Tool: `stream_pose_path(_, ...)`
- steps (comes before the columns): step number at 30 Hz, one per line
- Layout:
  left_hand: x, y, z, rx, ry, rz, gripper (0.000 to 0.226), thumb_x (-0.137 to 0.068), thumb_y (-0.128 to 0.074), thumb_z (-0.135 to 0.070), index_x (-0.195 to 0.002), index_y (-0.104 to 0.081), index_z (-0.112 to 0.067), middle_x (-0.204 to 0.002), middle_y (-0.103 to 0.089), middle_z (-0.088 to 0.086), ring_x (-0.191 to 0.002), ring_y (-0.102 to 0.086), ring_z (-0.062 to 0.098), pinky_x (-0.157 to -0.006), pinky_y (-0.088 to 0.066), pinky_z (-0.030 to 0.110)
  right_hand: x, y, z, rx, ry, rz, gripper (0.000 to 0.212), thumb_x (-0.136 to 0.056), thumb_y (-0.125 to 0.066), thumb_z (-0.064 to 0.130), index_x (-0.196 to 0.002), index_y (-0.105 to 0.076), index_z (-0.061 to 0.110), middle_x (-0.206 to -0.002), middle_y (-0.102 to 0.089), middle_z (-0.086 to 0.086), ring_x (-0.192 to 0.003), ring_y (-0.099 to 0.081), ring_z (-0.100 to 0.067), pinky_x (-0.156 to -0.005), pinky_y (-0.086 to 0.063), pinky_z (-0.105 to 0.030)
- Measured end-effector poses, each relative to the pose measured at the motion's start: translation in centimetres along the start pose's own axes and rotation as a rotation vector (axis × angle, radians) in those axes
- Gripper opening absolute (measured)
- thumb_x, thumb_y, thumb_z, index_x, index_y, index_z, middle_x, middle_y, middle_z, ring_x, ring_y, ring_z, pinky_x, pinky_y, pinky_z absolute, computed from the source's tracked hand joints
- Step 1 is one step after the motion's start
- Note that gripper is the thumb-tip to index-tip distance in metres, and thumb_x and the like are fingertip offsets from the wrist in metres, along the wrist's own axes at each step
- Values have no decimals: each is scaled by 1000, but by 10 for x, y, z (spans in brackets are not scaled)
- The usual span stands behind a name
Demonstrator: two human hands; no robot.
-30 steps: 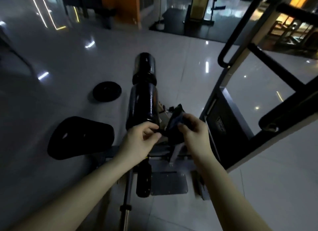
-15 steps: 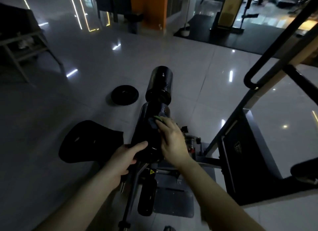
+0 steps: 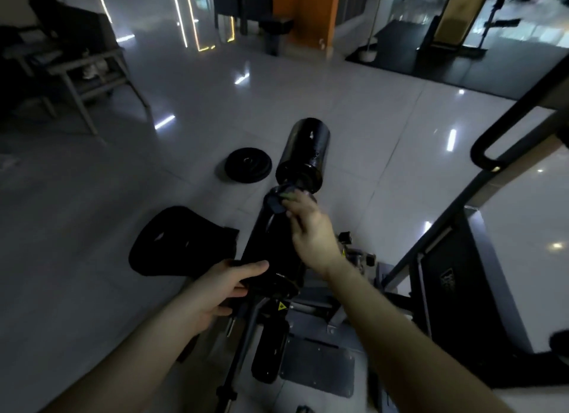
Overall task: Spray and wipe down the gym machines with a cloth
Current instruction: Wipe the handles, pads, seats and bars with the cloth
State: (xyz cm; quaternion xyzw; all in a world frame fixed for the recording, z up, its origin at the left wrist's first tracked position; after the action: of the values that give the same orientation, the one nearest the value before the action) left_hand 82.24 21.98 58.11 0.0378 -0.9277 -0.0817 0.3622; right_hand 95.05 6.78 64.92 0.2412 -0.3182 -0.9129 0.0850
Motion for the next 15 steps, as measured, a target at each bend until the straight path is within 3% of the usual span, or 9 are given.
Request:
stream_pose_path(2,0,-1,-1,9,-8,17,48,-67,-80,-66,-101,-61,-39,-115,-66,-5,-112,-63,18,-108,-45,53,36,-1,24,-16,80,-4,33,-90,-55,-8,-118,-72,-2,-131,-67,-14,-133,-52,-23,-117,-25,-12)
stream_pose_path(5,3,-4,4,36,5,47,56,-60,-84,-68,-101,-59,-40,-116,-66,0,-113,-63,20,-108,-44,53,80,-3,39,-55,119,16,33,-97,-53,-2,-124,-70,4,-136,-65,-4,-141,-49,-15,-119,-36,-30)
stream_pose_path(8,7,-11,11,99,43,98,64,-55,-85,-67,-106,-57,-40,-119,-67,6,-114,-62,23,-111,-41,57,87,0,38,-41,123,33,33,-101,-52,5,-130,-68,7,-140,-61,1,-142,-44,-6,-118,-36,-28)
stream_pose_path(12,6,-14,10,173,40,146,76,-46,-88,-73,-109,-62,-42,-123,-66,6,-115,-62,21,-107,-43,57,67,-7,32,153,168,42,35,-104,-50,20,-132,-67,8,-141,-60,-6,-139,-50,-23,-116,-39,-43)
stream_pose_path(15,3,-13,14,210,47,143,93,-33,-88,-74,-114,-62,-38,-125,-66,4,-114,-63,19,-102,-46,53,29,-10,11,227,136,60,34,-102,-51,17,-130,-67,6,-140,-62,-9,-135,-53,-31,-111,-42,-52)
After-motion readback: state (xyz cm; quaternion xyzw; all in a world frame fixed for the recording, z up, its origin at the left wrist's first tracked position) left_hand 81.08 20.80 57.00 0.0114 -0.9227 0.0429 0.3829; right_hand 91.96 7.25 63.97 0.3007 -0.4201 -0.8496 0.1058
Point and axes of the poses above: each hand's wrist, its own x-axis away from the middle knuckle, its own y-axis out of the back of the hand, z = x × y, the point moved 9 cm from there along -x, towards the middle knuckle
